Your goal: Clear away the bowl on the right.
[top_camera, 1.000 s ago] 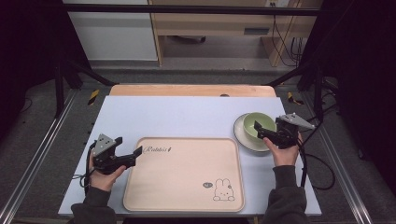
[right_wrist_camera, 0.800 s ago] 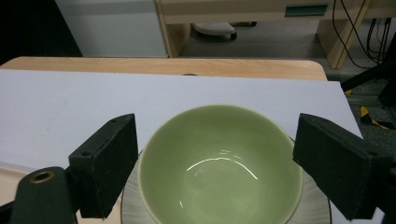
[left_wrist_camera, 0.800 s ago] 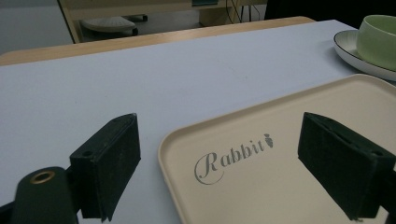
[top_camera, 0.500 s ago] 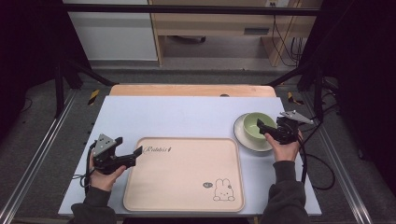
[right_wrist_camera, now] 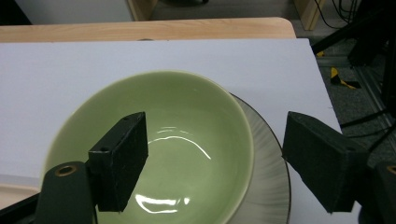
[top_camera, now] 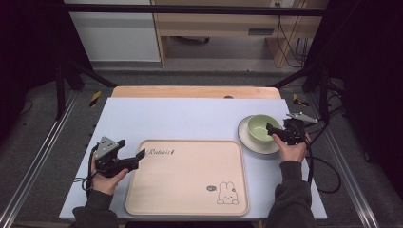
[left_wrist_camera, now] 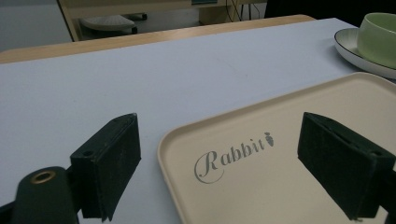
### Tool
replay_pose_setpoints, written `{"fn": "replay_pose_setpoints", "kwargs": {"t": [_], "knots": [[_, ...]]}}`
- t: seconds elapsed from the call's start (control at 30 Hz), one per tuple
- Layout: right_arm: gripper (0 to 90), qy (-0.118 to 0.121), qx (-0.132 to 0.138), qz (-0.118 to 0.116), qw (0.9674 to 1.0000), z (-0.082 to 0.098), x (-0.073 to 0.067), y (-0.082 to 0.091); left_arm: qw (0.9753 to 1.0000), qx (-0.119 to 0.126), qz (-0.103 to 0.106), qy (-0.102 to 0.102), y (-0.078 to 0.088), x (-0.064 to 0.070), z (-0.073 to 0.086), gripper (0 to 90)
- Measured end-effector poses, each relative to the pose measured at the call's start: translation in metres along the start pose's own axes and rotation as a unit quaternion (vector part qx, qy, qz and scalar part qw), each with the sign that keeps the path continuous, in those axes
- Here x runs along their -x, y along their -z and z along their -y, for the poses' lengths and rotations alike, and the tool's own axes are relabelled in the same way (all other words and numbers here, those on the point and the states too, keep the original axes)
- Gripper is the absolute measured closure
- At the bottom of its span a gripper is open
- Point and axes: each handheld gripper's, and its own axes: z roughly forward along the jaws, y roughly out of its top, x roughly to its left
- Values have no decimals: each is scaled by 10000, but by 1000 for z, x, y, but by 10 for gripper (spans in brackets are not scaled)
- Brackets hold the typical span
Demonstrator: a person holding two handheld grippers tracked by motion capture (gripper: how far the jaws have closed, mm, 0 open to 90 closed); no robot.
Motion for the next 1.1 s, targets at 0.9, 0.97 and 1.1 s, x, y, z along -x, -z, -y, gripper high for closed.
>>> {"fn": "replay_pose_setpoints", "kwargs": {"t": [0.9,0.97,1.1], "knots": [[451,-89,-682,71,9976,7,10,-22,10000,-25,-4,-9,-2,0,1,133],[463,-104,-742,83,9972,8,10,-23,10000,-28,-4,-8,-2,0,1,133],[518,-176,-814,48,9965,8,10,-23,10000,-33,-3,-7,-2,0,2,134]]}}
